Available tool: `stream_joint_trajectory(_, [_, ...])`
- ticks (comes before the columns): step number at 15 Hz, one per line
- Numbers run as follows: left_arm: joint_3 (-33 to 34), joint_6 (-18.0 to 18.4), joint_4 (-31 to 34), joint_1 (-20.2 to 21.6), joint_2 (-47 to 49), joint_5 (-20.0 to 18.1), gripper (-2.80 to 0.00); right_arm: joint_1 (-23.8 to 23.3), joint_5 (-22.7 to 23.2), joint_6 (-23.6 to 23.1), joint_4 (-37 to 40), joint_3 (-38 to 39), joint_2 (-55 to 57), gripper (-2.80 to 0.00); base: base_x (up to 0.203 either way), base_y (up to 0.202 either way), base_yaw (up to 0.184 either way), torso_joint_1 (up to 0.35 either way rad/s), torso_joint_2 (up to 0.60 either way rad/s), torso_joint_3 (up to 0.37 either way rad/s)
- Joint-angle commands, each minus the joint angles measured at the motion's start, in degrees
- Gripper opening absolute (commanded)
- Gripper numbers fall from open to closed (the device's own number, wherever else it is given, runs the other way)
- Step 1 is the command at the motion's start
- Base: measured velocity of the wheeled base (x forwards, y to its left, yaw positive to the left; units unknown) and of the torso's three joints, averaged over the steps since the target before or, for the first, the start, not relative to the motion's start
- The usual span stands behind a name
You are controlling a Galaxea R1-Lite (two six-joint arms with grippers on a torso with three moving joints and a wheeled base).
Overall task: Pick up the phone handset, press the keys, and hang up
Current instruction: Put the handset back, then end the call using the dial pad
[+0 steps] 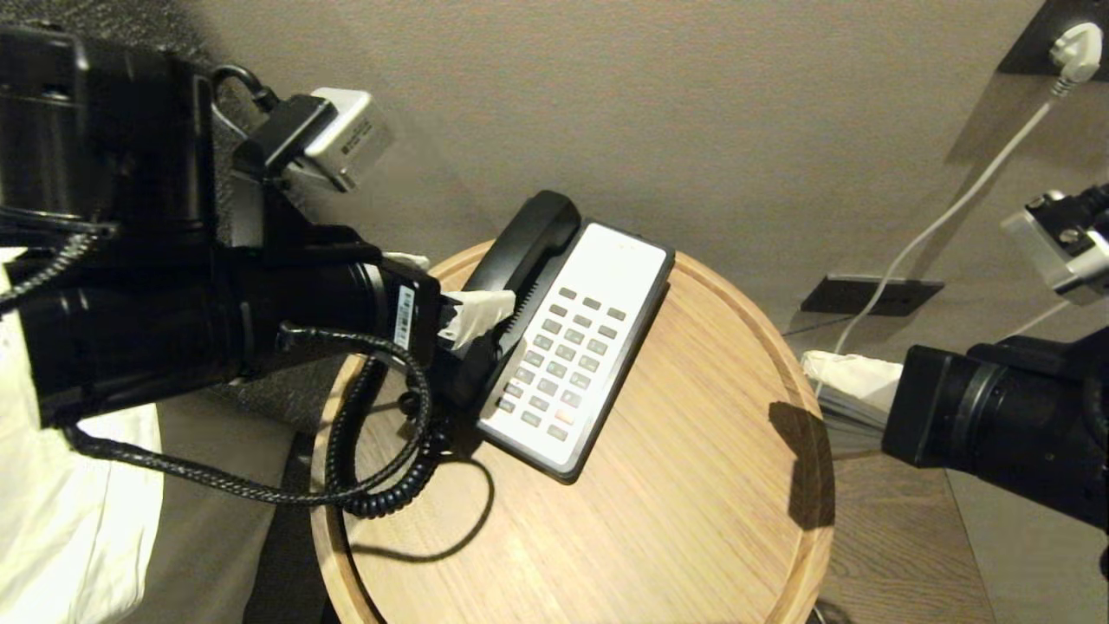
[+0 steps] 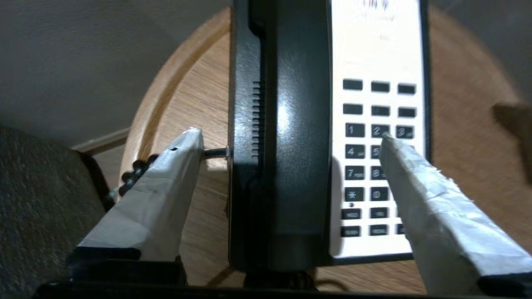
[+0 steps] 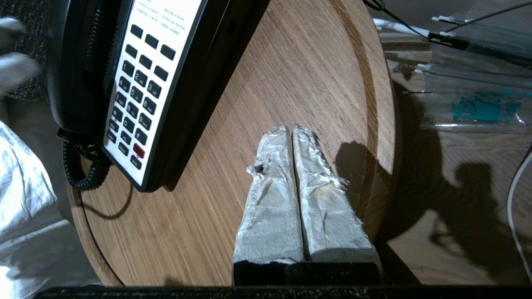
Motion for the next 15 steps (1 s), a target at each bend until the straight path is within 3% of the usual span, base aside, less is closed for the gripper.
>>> stream_joint_trajectory(1, [0.29,-3.29,0.70,0.03,-4.90,0.06,-2.80,0.11,-0.12,0.09,-0.09,-0.13,0.70,-2.80,0.000,0.000,0.000,0.000,0.00,0.000])
stream_joint_trajectory(7, [4.82,-20.18,6.13,0.01,-20.84,0.02,-2.80,1.79,0.85,-1.16,-1.30,-4.46,6.26,-2.80,0.000,0.000,0.000,0.000,0.00,0.000])
stream_joint_trajectory(11, [18.67,-26.79,5.70,6.39,-36.55,-0.88,-2.80,6.00,2.52,-0.99,-1.92,-12.33,11.92,-2.80,0.000,0.000,0.000,0.000,0.00,0.000])
stream_joint_trajectory(13, [24.60,-30.44,5.13,9.87,-44.49,-4.02,-2.80,7.60,3.39,-1.00,-1.92,-12.55,13.51,-2.80,0.000,0.000,0.000,0.000,0.00,0.000])
stream_joint_trajectory(15, [29.47,-34.41,4.69,12.64,-49.85,-10.32,-2.80,9.82,3.38,-1.08,-2.00,-12.79,15.62,-2.80,0.000,0.000,0.000,0.000,0.00,0.000])
